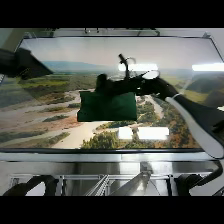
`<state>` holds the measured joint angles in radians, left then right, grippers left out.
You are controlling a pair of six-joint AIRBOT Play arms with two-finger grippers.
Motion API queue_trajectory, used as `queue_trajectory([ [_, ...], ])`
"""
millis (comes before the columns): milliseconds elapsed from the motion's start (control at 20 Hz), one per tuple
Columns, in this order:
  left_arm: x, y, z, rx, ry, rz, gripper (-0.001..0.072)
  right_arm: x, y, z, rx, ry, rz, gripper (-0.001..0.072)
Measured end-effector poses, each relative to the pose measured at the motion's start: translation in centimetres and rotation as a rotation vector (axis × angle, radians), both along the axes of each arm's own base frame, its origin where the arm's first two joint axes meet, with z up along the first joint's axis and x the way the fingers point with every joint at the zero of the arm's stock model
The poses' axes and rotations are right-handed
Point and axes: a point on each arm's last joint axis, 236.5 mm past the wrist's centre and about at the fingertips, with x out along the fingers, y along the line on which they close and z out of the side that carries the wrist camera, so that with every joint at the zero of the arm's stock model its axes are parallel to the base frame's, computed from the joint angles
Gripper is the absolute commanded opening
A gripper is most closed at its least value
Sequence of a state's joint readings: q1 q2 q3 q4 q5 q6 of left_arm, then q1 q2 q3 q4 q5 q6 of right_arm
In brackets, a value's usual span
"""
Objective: Fold the shirts.
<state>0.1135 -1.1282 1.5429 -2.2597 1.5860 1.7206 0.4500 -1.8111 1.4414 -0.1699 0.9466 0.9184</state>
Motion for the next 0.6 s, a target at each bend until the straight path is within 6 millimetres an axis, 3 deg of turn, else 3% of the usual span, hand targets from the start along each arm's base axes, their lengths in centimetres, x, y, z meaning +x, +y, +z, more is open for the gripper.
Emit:
queue_trajectory([
  [150,-3.0,2.5,-0.9,0.012,-0.006,0.088,0.0016,-0.7,3.6,-2.7,-0.001,0.026,0.012,0.0520],
  [250,-4.6,3.2,-1.8,0.015,-0.010,0.129,0.0016,-0.1,3.3,-2.1,0.013,0.013,0.010,0.0432],
  [300,-5.4,3.3,-2.2,0.015,-0.013,0.141,0.0016,0.5,2.3,-1.3,0.021,0.004,0.010,0.0432],
  [400,-6.9,3.2,-3.2,0.015,-0.015,0.155,0.0016,2.2,-1.5,0.6,0.010,-0.017,0.002,0.0433],
  [500,-8.4,2.9,-4.3,0.013,-0.006,0.162,0.0016,3.4,-7.0,1.3,-0.056,-0.007,-0.019,0.0436],
  [550,-9.3,2.7,-5.0,0.013,0.001,0.160,0.0016,3.8,-10.2,1.1,-0.104,0.013,-0.042,0.0510],
  [600,-10.2,2.5,-5.6,0.012,0.009,0.158,0.0016,3.9,-13.2,0.5,-0.153,0.042,-0.072,0.0654],
])
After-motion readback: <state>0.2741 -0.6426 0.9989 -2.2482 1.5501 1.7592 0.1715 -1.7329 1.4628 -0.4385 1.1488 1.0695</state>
